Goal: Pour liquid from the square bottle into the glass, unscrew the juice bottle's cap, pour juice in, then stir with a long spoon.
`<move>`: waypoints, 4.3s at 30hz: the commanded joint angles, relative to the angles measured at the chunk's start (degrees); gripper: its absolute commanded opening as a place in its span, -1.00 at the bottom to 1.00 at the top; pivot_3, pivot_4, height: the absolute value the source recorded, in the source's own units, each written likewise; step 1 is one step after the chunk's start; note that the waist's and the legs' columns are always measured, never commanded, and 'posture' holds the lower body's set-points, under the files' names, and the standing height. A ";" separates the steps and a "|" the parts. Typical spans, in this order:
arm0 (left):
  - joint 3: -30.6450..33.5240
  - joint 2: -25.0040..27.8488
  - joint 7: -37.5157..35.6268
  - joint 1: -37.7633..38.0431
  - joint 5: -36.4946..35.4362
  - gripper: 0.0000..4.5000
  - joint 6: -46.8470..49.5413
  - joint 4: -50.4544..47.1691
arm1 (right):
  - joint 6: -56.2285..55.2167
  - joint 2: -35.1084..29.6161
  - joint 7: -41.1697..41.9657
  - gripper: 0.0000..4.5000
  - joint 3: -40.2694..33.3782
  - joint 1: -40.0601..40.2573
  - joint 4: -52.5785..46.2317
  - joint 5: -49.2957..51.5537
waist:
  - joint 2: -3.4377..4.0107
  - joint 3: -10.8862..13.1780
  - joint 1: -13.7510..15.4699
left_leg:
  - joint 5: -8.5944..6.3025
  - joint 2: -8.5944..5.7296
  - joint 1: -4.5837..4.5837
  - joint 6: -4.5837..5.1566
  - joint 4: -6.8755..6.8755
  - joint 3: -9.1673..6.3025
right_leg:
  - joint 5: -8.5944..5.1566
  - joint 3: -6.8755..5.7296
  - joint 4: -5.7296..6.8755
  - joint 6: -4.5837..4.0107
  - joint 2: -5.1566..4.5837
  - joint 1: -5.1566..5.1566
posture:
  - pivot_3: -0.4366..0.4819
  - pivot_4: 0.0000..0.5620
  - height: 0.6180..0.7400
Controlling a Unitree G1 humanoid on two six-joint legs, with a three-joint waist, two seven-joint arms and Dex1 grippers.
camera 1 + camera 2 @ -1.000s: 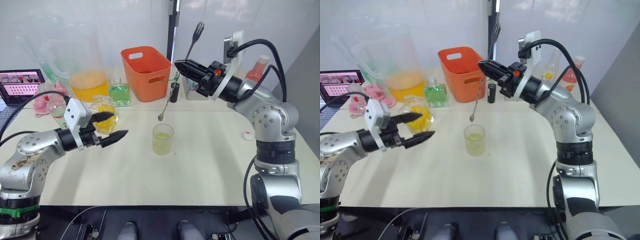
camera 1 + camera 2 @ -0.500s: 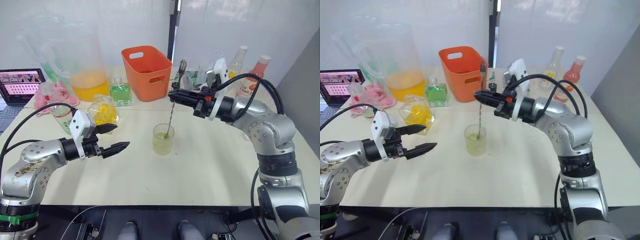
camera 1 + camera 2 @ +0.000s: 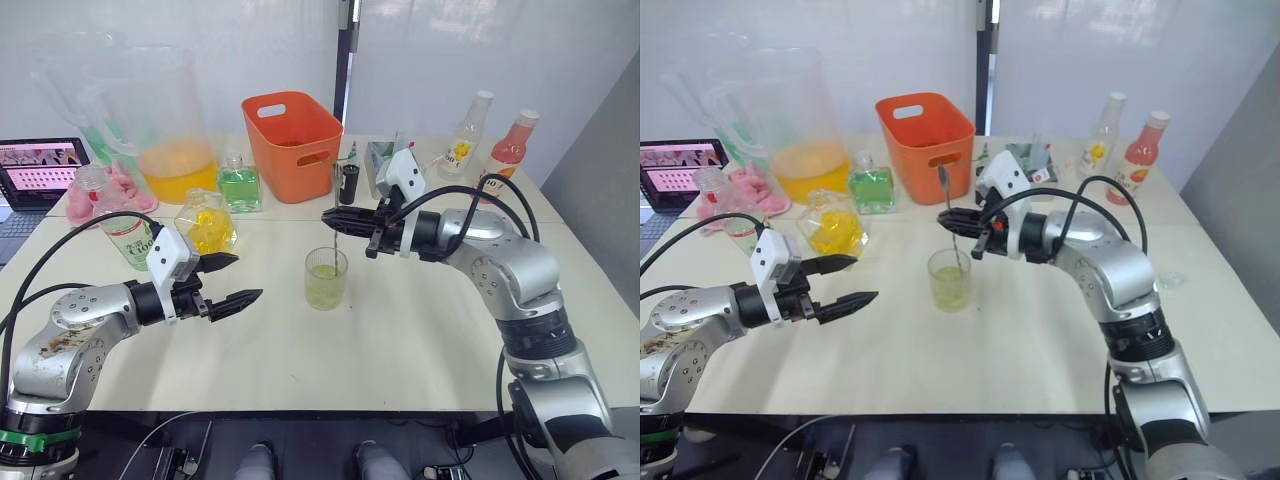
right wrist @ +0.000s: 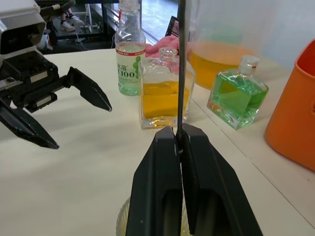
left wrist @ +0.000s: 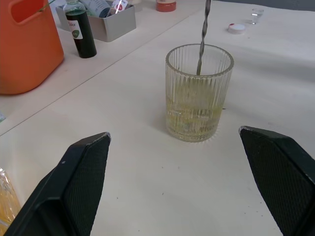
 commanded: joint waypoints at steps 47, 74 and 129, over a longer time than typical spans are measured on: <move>-2.44 -0.01 -0.49 1.55 3.60 0.97 -5.13 -0.16 | 6.38 0.35 6.22 -1.00 -0.64 -2.93 -1.23 -0.48 | -0.01 -0.01 0.08 | 0.02 0.00 0.07 0.01 0.04 0.03 | 0.10 0.03 0.05 -0.08 0.00 0.05 | -0.05 -0.47 1.00; -2.45 0.31 -0.39 3.14 3.92 0.97 -4.98 -1.28 | 0.78 3.87 3.88 -1.00 -2.87 -6.46 4.44 -4.11 | -0.01 -0.01 -0.10 | 0.02 0.00 0.08 0.02 0.04 0.07 | 0.10 0.07 0.08 -0.08 0.00 0.02 | -0.05 -0.47 1.00; -4.13 -0.72 -0.13 2.20 4.04 0.97 -5.98 -0.45 | -1.79 2.13 4.84 -1.00 -5.67 -5.70 3.29 -2.25 | -0.01 -0.01 0.03 | 0.02 0.00 0.08 0.02 0.05 0.08 | 0.12 0.08 0.10 -0.08 0.01 0.04 | -0.05 -0.47 1.00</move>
